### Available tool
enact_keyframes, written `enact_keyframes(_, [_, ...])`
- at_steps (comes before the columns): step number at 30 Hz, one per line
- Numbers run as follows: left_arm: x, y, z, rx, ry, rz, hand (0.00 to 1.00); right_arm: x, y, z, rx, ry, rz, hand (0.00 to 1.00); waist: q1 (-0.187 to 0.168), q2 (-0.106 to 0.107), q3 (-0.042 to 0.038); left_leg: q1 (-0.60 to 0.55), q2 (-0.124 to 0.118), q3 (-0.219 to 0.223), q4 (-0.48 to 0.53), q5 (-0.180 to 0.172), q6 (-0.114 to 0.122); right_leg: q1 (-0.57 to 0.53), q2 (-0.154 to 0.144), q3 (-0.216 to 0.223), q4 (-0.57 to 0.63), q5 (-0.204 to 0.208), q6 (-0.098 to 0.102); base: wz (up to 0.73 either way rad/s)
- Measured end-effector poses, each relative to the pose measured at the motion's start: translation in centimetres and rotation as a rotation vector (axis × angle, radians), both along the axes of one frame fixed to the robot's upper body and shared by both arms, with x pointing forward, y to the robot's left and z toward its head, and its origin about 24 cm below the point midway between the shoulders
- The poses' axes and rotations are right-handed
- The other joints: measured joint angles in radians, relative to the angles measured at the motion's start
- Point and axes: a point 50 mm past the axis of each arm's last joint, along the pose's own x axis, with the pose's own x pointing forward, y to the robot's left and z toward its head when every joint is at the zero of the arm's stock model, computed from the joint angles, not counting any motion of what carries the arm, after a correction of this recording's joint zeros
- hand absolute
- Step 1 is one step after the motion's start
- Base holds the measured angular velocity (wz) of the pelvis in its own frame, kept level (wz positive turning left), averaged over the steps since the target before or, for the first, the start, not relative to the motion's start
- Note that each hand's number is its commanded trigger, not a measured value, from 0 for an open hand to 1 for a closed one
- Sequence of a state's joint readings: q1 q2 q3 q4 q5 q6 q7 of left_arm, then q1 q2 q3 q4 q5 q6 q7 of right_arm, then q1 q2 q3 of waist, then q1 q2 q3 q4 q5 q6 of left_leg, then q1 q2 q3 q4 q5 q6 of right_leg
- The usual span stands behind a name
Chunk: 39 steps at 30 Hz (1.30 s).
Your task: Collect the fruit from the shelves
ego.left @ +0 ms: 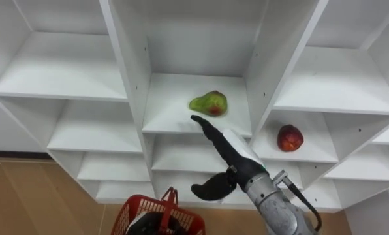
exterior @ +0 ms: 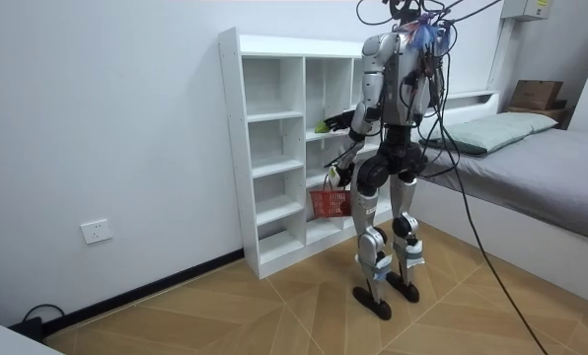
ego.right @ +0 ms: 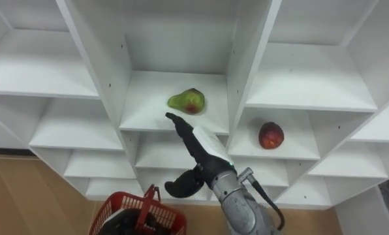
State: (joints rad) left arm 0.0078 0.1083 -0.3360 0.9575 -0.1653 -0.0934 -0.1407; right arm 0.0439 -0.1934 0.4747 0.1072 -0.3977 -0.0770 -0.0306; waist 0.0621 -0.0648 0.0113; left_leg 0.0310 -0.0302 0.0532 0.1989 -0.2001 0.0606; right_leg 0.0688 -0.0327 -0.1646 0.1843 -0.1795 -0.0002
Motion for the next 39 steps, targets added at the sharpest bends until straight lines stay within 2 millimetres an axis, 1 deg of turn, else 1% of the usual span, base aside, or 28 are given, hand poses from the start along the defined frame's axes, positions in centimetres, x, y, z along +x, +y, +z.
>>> enact_keyframes(4, [-0.8,0.4,-0.5,0.015,0.038,0.005,1.0,1.0,0.6,2.3,0.01,-0.101,0.028,0.0,0.002,-0.011,0.0049,0.0,0.0,0.0,0.001,0.0,0.0,0.002,0.0,-0.001,0.0,0.0,0.0,0.0])
enact_keyframes(5, [-1.0,0.5,-0.6,0.017,0.047,0.008,1.0,1.1,0.8,2.9,-0.003,-0.139,0.04,0.0,0.006,-0.012,0.0056,-0.002,0.0,-0.001,0.002,0.0,0.0,0.001,0.001,-0.003,0.0,0.0,0.0,0.0])
enact_keyframes(7, [-1.2,0.5,-0.6,0.017,0.055,0.013,1.0,1.1,1.0,3.6,-0.022,-0.182,0.053,0.0,0.008,-0.012,0.0055,-0.004,0.0,-0.002,0.002,0.0,0.0,0.001,0.001,-0.005,0.001,0.0,0.0,0.0])
enact_keyframes(10, [-1.1,0.6,-0.6,0.011,0.052,0.034,1.0,1.1,1.1,4.1,-0.052,-0.218,0.064,0.0,0.025,-0.011,0.0052,-0.009,0.0,-0.004,0.002,0.0,0.0,0.004,0.001,-0.007,0.001,0.0,0.0,0.01])
enact_keyframes(12, [-1.1,0.6,-0.6,0.01,0.057,0.037,1.0,1.1,1.0,4.1,-0.056,-0.221,0.063,0.0,0.025,-0.01,0.0058,-0.003,0.0,-0.008,0.002,0.0,0.0,0.013,0.001,-0.013,0.0,0.0,0.0,0.09])
enact_keyframes(15, [-1.1,0.5,-0.6,0.009,0.059,0.036,1.0,1.3,0.8,4.3,-0.059,-0.217,0.058,0.0,0.023,-0.012,0.0046,0.006,-0.001,-0.017,0.0,0.0,0.0,0.023,0.001,-0.019,0.0,0.0,0.0,0.1])
enact_keyframes(17, [-1.1,0.7,-0.6,0.015,0.058,0.041,1.0,1.7,0.2,4.6,-0.062,-0.23,0.032,0.0,0.022,-0.014,0.0038,0.014,-0.002,-0.025,-0.001,0.0,0.0,0.033,0.0,-0.029,0.0,0.0,0.0,0.09])
enact_keyframes(19, [-1.1,0.8,-0.6,0.017,0.058,0.042,1.0,2.2,-0.6,5.1,-0.067,-0.248,0.0,0.0,0.022,-0.018,0.0014,0.019,-0.002,-0.029,0.0,0.0,0.0,0.039,0.001,-0.031,-0.001,0.0,0.0,0.07])
enact_keyframes(22, [-1.3,1.0,-0.5,0.024,0.053,0.038,1.0,3.1,-1.6,5.9,-0.062,-0.287,-0.049,0.0,0.022,-0.022,0.0026,0.032,-0.001,-0.03,-0.001,0.0,0.0,0.05,0.002,-0.03,-0.002,0.0,0.0,0.01])
enact_keyframes(24, [-1.2,1.1,-0.4,0.023,0.04,0.037,1.0,3.3,-2.0,6.3,-0.061,-0.307,-0.076,0.0,0.022,-0.027,0.0019,0.036,-0.001,-0.031,-0.001,0.0,0.0,0.052,0.002,-0.029,-0.002,0.0,0.0,0.0])
enact_keyframes(26, [-0.7,1.4,0.0,0.023,0.012,0.039,1.0,3.5,-2.2,6.4,-0.059,-0.317,-0.09,0.0,0.024,-0.038,0.0068,0.043,-0.001,-0.032,0.0,0.0,0.0,0.059,0.001,-0.028,-0.003,0.0,0.0,0.0])
enact_keyframes(28, [-0.7,1.4,0.1,0.02,0.001,0.045,1.0,3.5,-2.3,6.5,-0.058,-0.319,-0.092,0.0,0.024,-0.045,0.0067,0.046,-0.002,-0.032,0.0,0.0,0.0,0.064,0.001,-0.03,-0.004,0.0,0.0,0.0])
enact_keyframes(30, [-0.6,1.5,0.3,0.021,-0.009,0.044,1.0,3.7,-2.3,6.7,-0.056,-0.328,-0.095,0.0,0.023,-0.055,0.0097,0.045,-0.002,-0.033,0.0,0.0,0.0,0.065,0.001,-0.037,-0.004,0.0,0.0,0.0])
enact_keyframes(32, [-0.6,1.6,0.3,0.034,-0.011,0.031,1.0,4.1,-3.0,7.1,-0.056,-0.341,-0.111,0.0,0.026,-0.066,0.0035,0.038,-0.002,-0.034,0.001,-0.001,0.0,0.062,-0.001,-0.06,-0.004,0.0,0.0,0.0])
enact_keyframes(36, [-0.6,1.7,0.3,0.041,-0.004,0.029,1.0,4.9,-3.9,8.1,-0.053,-0.378,-0.149,0.0,0.022,-0.069,0.003,0.035,-0.003,-0.038,0.008,-0.001,0.0,0.065,-0.001,-0.065,-0.004,0.0,0.0,0.04])
enact_keyframes(38, [-0.7,2.0,0.5,0.031,-0.005,0.03,1.0,5.4,-5.0,8.4,-0.038,-0.385,-0.199,0.0,0.021,-0.07,0.0029,0.037,-0.004,-0.042,0.009,-0.001,0.0,0.073,-0.001,-0.063,-0.013,0.0,0.0,0.06])
enact_keyframes(39, [-0.8,2.0,0.4,0.027,-0.004,0.032,1.0,5.6,-5.2,8.5,-0.024,-0.382,-0.21,0.0,0.021,-0.07,0.003,0.039,-0.005,-0.042,0.009,-0.001,0.0,0.076,-0.001,-0.063,-0.015,0.0,0.0,0.0])
